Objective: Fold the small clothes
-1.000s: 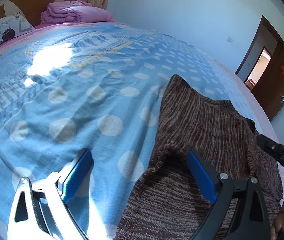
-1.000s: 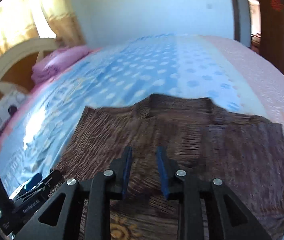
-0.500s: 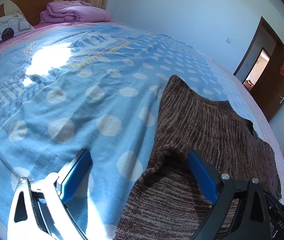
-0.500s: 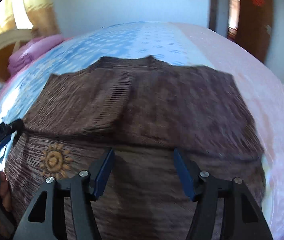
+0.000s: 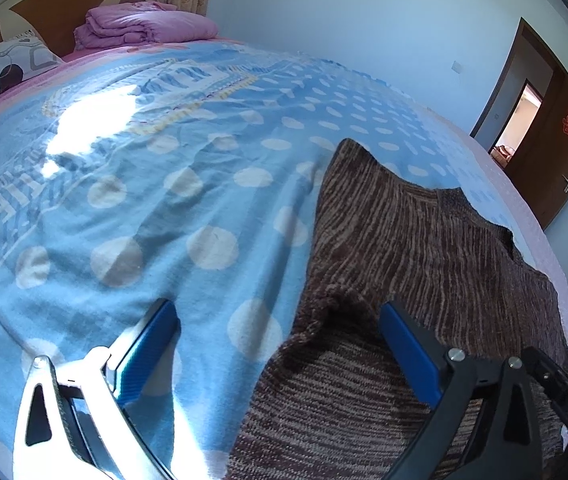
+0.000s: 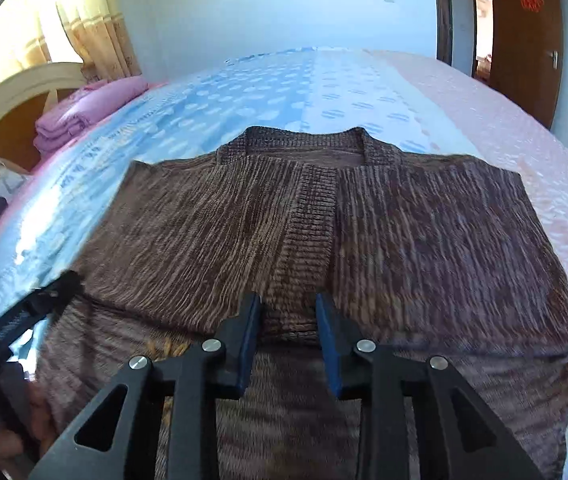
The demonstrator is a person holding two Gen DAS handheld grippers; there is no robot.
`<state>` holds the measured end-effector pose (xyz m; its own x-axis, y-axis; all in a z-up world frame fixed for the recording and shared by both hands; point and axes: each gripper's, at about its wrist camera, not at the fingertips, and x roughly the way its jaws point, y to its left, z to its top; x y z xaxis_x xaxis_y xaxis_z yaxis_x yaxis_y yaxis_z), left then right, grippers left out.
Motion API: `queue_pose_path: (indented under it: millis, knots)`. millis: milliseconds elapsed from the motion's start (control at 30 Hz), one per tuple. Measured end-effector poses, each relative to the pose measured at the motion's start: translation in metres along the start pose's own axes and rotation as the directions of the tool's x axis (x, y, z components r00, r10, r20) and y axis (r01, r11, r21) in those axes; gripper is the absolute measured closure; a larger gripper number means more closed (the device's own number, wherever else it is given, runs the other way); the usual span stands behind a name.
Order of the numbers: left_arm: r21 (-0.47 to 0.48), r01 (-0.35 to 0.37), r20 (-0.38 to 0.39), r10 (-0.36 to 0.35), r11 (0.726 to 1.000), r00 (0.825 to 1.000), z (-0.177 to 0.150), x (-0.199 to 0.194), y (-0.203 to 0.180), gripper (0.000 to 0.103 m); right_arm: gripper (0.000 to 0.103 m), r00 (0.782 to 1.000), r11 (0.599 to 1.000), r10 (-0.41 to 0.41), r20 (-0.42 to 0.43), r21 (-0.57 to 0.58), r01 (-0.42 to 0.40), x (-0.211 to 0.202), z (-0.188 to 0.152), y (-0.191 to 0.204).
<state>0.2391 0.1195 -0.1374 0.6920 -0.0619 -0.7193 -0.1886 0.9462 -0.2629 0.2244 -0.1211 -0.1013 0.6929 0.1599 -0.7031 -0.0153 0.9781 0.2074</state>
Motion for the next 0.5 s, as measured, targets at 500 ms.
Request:
queue_pose_path:
  millis: [500]
  knots:
    - [0.302, 0.188, -0.063, -0.177, 0.934, 0.982, -0.053, -0.118, 0.035, 0.000, 0.042, 0.928, 0.988, -0.142, 0.345, -0.005, 0.153, -0.300, -0.093, -0.098]
